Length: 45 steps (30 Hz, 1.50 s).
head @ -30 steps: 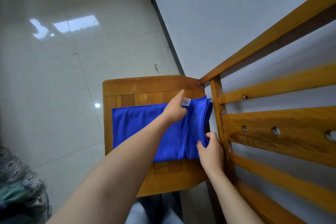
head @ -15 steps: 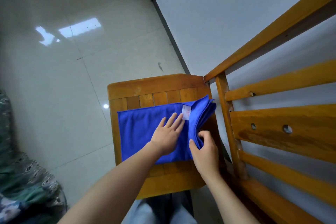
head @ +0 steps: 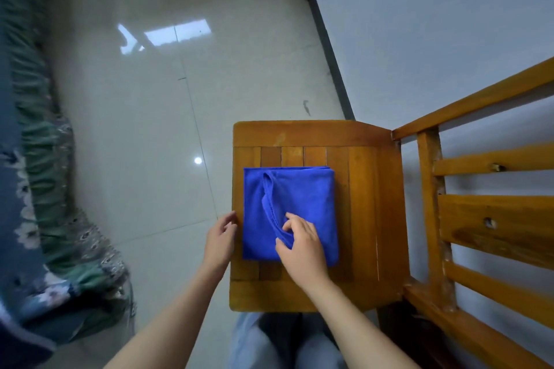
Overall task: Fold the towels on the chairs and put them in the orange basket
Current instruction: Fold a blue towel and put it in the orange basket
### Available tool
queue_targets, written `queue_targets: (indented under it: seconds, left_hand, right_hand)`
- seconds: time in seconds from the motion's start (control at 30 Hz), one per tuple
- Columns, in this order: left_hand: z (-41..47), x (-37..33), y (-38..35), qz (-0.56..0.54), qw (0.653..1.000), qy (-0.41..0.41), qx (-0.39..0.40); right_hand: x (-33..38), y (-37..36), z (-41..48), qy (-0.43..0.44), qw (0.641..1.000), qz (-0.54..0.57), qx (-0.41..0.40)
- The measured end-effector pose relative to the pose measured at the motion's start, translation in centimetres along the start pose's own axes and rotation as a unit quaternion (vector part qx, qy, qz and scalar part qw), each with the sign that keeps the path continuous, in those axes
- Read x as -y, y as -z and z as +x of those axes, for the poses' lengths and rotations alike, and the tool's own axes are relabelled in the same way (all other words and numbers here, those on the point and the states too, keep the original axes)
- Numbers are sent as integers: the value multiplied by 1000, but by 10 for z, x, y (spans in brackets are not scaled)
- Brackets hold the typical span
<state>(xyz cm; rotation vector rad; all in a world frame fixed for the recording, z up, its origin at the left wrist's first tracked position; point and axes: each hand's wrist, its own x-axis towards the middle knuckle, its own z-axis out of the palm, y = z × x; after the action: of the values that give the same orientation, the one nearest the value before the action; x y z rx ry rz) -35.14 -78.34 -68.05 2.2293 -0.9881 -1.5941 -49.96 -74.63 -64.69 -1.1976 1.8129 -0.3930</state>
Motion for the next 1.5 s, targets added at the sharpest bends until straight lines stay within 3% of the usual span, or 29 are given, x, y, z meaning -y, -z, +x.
queue_targets:
  seconds: [0.23, 0.47, 0.6, 0.67, 0.77, 0.83, 0.9, 1.03, 1.1, 1.17, 1.23, 1.3, 1.33, 1.4, 1.5]
  left_hand:
    - [1, -15, -6, -60, 997, -5, 47]
    - [1, -19, -6, -122, 990, 20, 69]
    - [11, -29, -8, -105, 993, 14, 56]
    - [15, -39, -9, -107, 993, -5, 38]
    - [24, -49, -14, -135, 989, -44, 30]
    - [32, -51, -17, -136, 988, -53, 47]
    - [41, -56, -21, -117, 991, -64, 22]
    - [44, -69, -29, -42, 988, -123, -85]
    - [35, -67, -31, 95, 962, -183, -182]
    - [35, -49, -33, 251, 888, -297, -246]
    - [36, -29, -41, 389, 805, -403, -197]
    - [35, -11, -48, 497, 731, -454, -107]
    - [37, -5, -48, 523, 716, -455, -84]
    - [48, 2, -44, 551, 717, -420, -77]
    - [63, 4, -39, 568, 714, -405, -65]
  right_hand:
    - [24, -17, 0, -11, 997, -4, -73]
    - [17, -23, 17, 45, 989, -88, 110]
    - [4, -15, 18, 56, 982, -101, 147]
    - [-4, -11, 18, 69, 982, -127, 122]
    - [-15, 1, 26, 92, 972, -216, -15]
    - [-19, 11, 36, 68, 958, -275, -51]
    - [-22, 17, 41, 33, 945, -326, -6]
    - [-36, 23, 44, 54, 927, -359, 91]
    - [-41, 22, 45, 70, 920, -370, 110]
    - [-43, 23, 49, 111, 902, -409, 86]
    - [-52, 26, 54, 135, 898, -415, 46]
    - [-61, 29, 58, 162, 891, -423, 30]
    - [-67, 29, 60, 191, 881, -432, 25]
    - [-72, 27, 66, 231, 865, -445, 19]
    - [-83, 24, 77, 233, 863, -448, 24]
